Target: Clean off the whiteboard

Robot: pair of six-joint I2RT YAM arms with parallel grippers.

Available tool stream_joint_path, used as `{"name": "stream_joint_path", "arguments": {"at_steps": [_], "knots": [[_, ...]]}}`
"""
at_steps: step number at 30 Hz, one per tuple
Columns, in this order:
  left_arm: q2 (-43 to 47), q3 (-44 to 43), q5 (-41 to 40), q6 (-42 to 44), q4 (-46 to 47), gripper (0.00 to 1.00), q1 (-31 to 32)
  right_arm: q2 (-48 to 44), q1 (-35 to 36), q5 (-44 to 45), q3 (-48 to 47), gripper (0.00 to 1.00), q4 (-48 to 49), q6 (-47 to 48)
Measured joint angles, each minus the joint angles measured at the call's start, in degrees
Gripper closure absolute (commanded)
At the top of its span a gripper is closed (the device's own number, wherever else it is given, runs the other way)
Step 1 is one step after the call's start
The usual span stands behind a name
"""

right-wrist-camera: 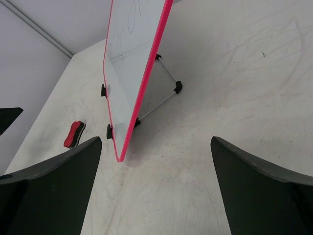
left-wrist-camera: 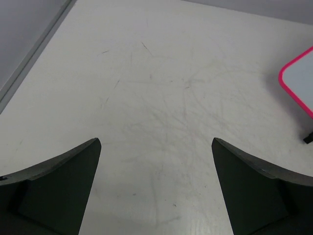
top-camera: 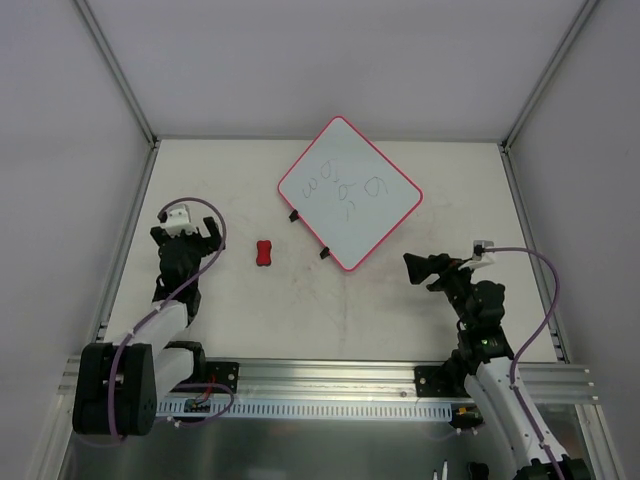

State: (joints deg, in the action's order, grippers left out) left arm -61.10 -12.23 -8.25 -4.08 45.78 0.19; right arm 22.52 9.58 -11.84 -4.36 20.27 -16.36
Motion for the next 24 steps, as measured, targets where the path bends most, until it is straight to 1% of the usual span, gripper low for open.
{"name": "stream_joint_path", "arguments": {"at_steps": [6, 10, 13, 17, 20, 24], "knots": [[9.31, -1.55, -4.09, -5.44, -8.9, 0.01, 0.0, 0.5, -0.02, -0.04, 1.7, 0.01, 4.85, -1.44], [14.34, -1.55, -3.87, -8.52, -13.92, 0.01, 0.0, 3.65, -0.02, -1.92, 1.7, 0.01, 8.83, -1.49], [17.59, -1.55, -2.27, -10.71, -16.65, 0.01, 0.0, 6.58, 0.0, -4.57, 1.7, 0.01, 11.04, -1.73], [22.43, -1.55, -3.65, -18.23, -22.53, 0.01, 0.15, 10.25, 0.0, -7.65, 1.7, 0.01, 15.85, -2.75], [23.52, -1.53, -4.31, -21.75, -25.44, 0.01, 0.13, 14.03, -0.02, -9.4, 1.7, 0.01, 20.83, -4.09], [24.55, -0.63, -4.52, -25.7, -27.08, 0.01, 0.13, 21.81, -0.02, -10.82, 1.68, 0.01, 27.8, -6.34]]}}
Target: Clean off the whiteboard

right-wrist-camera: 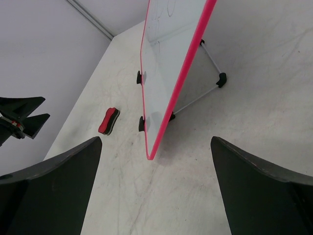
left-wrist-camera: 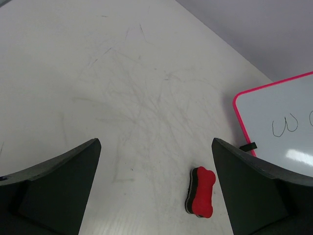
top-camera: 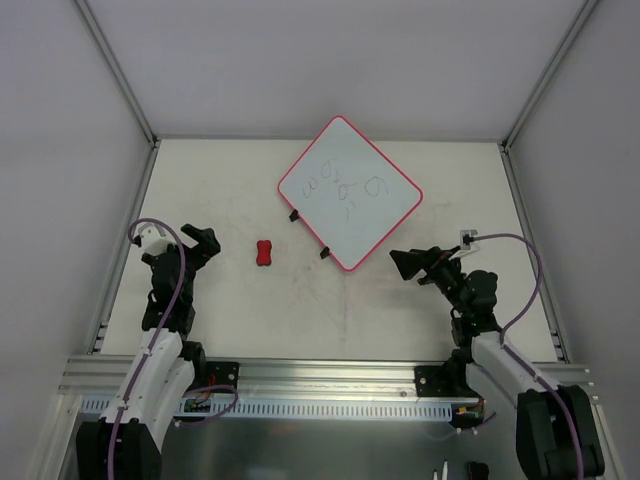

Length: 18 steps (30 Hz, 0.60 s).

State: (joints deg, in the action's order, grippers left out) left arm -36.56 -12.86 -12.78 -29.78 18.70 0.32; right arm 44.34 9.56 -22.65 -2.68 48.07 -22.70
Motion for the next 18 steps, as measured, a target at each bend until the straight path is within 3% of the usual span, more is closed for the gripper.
{"name": "stream_joint_path", "arguments": {"at_steps": [12, 18], "knots": [[-4.83, -0.26, 0.81, -5.01, -5.05, 0.01, 0.0, 23.5, 0.0, -2.67, -4.39, 0.01, 19.12, -6.51], [-7.23, -1.75, 0.74, -5.62, -6.71, 0.01, 0.0, 32.85, 0.02, -3.37, -7.72, 0.04, 23.67, -8.68]]}}
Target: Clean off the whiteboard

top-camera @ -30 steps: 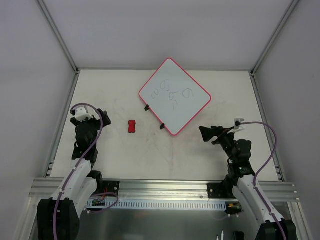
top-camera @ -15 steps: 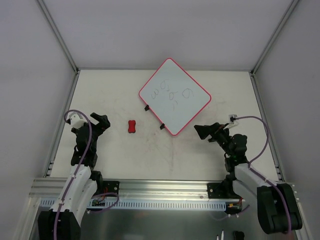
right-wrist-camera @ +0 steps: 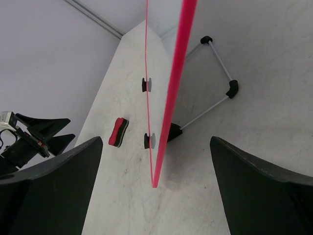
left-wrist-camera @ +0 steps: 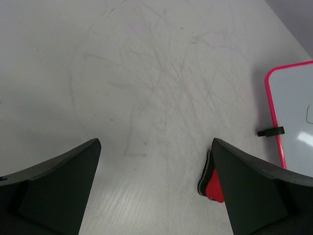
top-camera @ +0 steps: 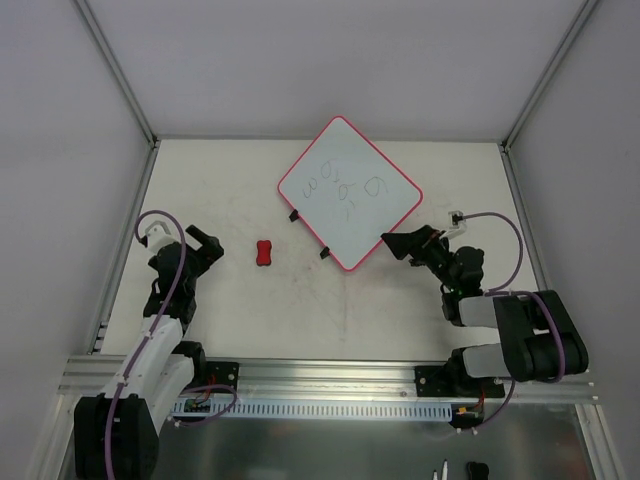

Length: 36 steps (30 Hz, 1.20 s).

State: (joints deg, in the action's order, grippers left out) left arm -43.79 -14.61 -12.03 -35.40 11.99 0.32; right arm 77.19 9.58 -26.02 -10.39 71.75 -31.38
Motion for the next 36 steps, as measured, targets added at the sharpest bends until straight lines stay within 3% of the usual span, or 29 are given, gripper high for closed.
{"name": "stream_joint_path", "arguments": {"at_steps": [11, 17, 20, 28, 36], "knots": [[-3.52, -3.19, 1.75, 1.92, -1.97, 0.01, 0.0, 8.81, 2.84, 0.0, -4.2, 0.15, 1.01, 0.07], [-5.86, -4.96, 2.95, 2.21, -1.99, 0.01, 0.87, 12.13, 5.05, -0.09, -7.48, 0.3, 1.4, 0.55], [-7.1, -5.68, 2.91, 2.38, -2.03, 0.01, 3.48, 12.66, 5.25, -0.17, -7.82, 0.45, 1.55, 0.81], [-14.14, -13.55, -0.52, 3.91, -5.27, 0.01, 13.81, 13.75, 5.25, -0.31, -8.24, 0.53, 1.75, 0.92], [-24.11, -20.65, 0.0, 8.57, -8.5, 0.02, 15.52, 15.32, 5.27, -0.37, -8.28, 0.71, 1.77, 1.05]]}}
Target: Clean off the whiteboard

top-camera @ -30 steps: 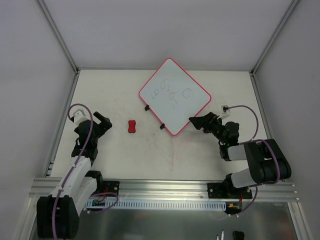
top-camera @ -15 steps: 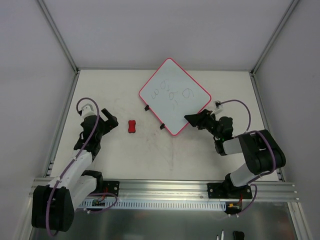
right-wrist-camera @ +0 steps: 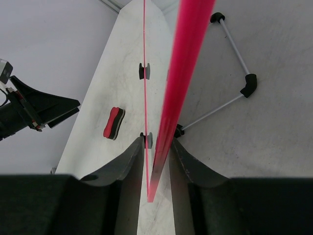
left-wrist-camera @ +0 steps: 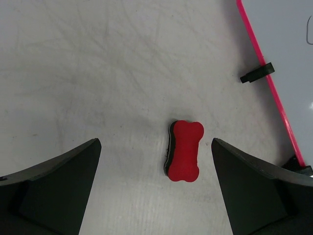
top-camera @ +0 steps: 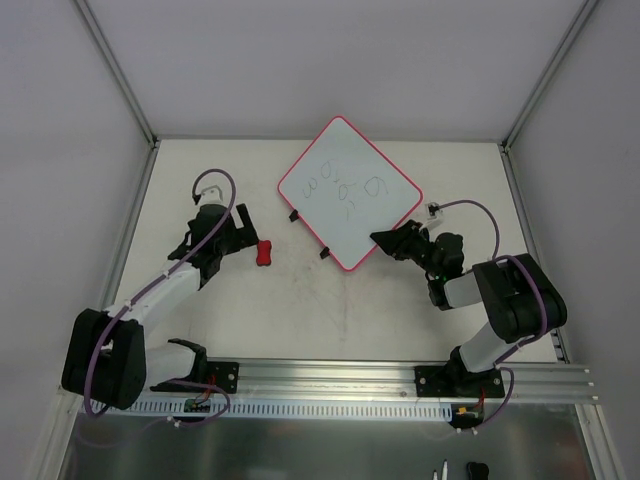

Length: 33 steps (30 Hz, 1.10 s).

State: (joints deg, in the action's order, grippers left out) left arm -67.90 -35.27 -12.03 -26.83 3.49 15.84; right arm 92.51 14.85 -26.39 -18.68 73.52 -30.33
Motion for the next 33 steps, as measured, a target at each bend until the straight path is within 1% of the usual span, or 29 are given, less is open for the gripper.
{"name": "stream_joint_path", "arguments": {"at_steps": [6, 10, 12, 17, 19, 20, 22, 27, 31, 33], "knots": [[-4.59, -2.4, 2.4, 4.0, -2.6, 0.01, 0.37, 0.02, 0.0, -0.02, 0.0, 0.73, 0.02, 0.17], [-6.05, -4.22, 4.96, 5.7, -4.7, 0.01, 1.4, 0.02, 0.0, -0.02, 0.0, 0.75, 0.04, 0.37], [-6.82, -5.75, 5.81, 6.45, -6.78, 0.01, 2.62, 0.04, -0.02, -0.02, 0.0, 0.82, 0.04, 0.46], [-8.98, -8.79, 6.05, 7.58, -9.7, 0.01, 6.86, 0.04, -0.02, -0.24, 0.0, 0.9, 0.07, 0.37], [-9.55, -9.29, 6.19, 8.28, -10.49, 0.01, 7.65, 0.04, -0.02, -0.35, 0.0, 0.92, 0.17, 0.17], [-9.99, -9.62, 6.21, 8.63, -10.95, 0.01, 7.76, 0.04, -0.02, -0.37, 0.0, 0.97, 0.22, 0.11], [-11.06, -10.36, 6.14, 9.49, -11.85, 0.01, 7.76, 0.04, -0.02, -0.44, 0.0, 1.0, 0.22, -0.02], [-14.75, -12.85, 5.49, 10.84, -14.34, 0.02, 7.76, 0.09, -0.02, -0.48, 0.0, 1.0, 0.22, -0.07], [-17.97, -14.34, 5.51, 11.39, -15.3, 0.08, 7.76, 0.15, -0.02, -0.5, 0.0, 1.0, 0.31, -0.09], [-19.06, -14.73, 5.51, 11.52, -15.82, 0.08, 7.76, 0.15, -0.02, -0.5, 0.0, 1.0, 0.31, -0.09]]}}
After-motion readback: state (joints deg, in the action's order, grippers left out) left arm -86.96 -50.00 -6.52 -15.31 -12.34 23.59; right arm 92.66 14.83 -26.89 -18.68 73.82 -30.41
